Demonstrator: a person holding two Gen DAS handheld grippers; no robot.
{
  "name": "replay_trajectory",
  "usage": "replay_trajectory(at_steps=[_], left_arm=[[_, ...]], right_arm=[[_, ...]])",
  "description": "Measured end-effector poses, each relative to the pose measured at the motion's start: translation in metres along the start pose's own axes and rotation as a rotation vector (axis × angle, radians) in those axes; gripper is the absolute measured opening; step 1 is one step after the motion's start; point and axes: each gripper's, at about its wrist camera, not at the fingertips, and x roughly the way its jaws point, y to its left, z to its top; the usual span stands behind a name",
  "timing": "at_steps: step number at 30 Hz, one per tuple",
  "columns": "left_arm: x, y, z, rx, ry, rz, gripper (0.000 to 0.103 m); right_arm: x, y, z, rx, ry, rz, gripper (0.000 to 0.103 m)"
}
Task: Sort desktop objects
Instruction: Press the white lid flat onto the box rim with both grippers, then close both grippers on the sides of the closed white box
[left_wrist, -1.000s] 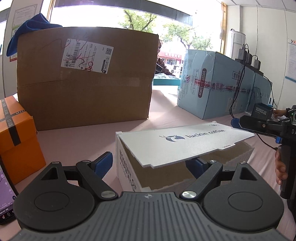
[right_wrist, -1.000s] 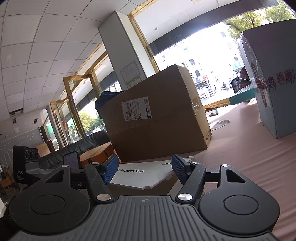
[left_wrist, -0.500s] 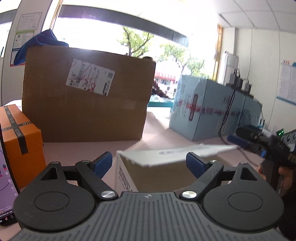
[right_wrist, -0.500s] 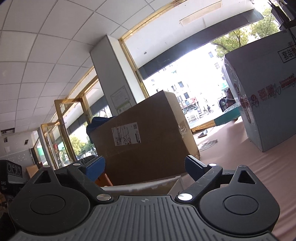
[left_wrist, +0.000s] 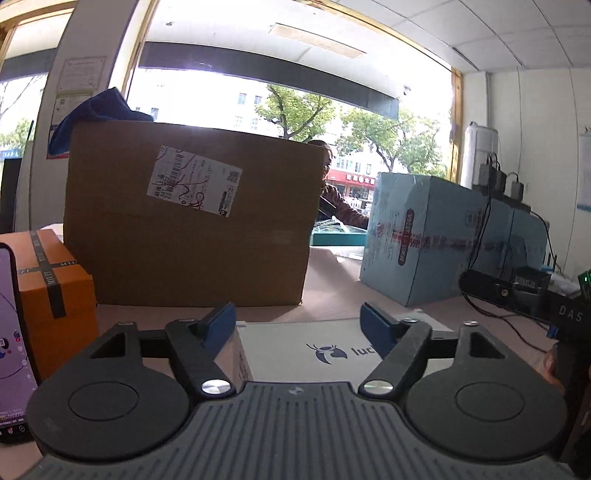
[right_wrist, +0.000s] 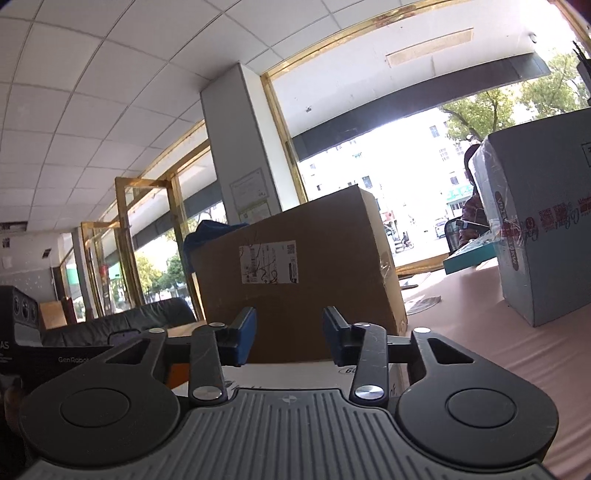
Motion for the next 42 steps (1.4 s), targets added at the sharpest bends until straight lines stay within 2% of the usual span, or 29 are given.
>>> replay_trajectory(at_steps=[2, 5, 8, 9, 11, 16, 23, 24, 25, 27, 28, 29, 31, 35, 37, 39, 42], left_arm=[[0.002, -0.008, -0.004, 0.040, 0.018, -0.014, 0.047], [0.005, -0.015, -0.008, 0.078, 0.046, -0.032, 0.040], [0.013, -0.018, -0.014, 0.082, 0.093, -0.034, 0.039], [0.013, -0.020, -0.017, 0.093, 0.086, -0.029, 0.038], [0.013, -0.027, -0.022, 0.132, 0.067, -0.020, 0.039], [0.012, -0.031, -0.025, 0.132, 0.056, -0.017, 0.039], [0.013, -0.030, -0.027, 0.127, 0.038, -0.014, 0.039], [0.013, -0.028, -0.027, 0.123, 0.035, -0.026, 0.039], [0.013, -0.026, -0.027, 0.119, 0.031, -0.039, 0.049], [0.011, -0.022, -0.025, 0.108, 0.022, -0.059, 0.087], [0.009, -0.020, -0.022, 0.100, 0.015, -0.066, 0.103], [0.005, -0.017, -0.020, 0.080, -0.006, -0.074, 0.103], [-0.003, -0.010, -0.015, 0.037, -0.055, -0.089, 0.103], [0.000, 0.004, -0.009, -0.056, -0.049, -0.014, 0.103], [0.010, 0.014, -0.008, -0.130, 0.008, 0.037, 0.103], [0.026, 0.026, -0.010, -0.206, 0.122, 0.065, 0.103], [0.042, 0.044, -0.017, -0.350, 0.232, -0.001, 0.103]], right_arm=[[0.006, 0.007, -0.006, -0.034, 0.044, 0.010, 0.024], [0.014, 0.019, -0.014, -0.088, 0.096, 0.024, 0.023], [0.021, 0.026, -0.020, -0.118, 0.146, 0.032, 0.023], [0.025, 0.028, -0.024, -0.123, 0.171, 0.036, 0.023], [0.026, 0.035, -0.030, -0.169, 0.168, 0.024, 0.023], [0.026, 0.044, -0.039, -0.241, 0.148, -0.005, 0.023], [0.025, 0.038, -0.039, -0.222, 0.141, 0.003, 0.023], [0.023, 0.036, -0.039, -0.205, 0.136, 0.015, 0.028], [0.019, 0.031, -0.036, -0.165, 0.111, 0.029, 0.037], [0.010, 0.020, -0.031, -0.067, 0.040, 0.052, 0.084], [0.002, 0.013, -0.026, -0.012, -0.019, 0.061, 0.095], [-0.006, 0.005, -0.020, 0.042, -0.073, 0.054, 0.103], [-0.014, -0.010, -0.011, 0.144, -0.126, 0.018, 0.103], [-0.012, -0.038, -0.005, 0.326, -0.084, -0.071, 0.103], [-0.003, -0.040, -0.008, 0.328, -0.014, -0.133, 0.103], [0.006, -0.041, -0.011, 0.328, 0.055, -0.180, 0.103], [0.015, -0.041, -0.019, 0.351, 0.139, -0.196, 0.103]])
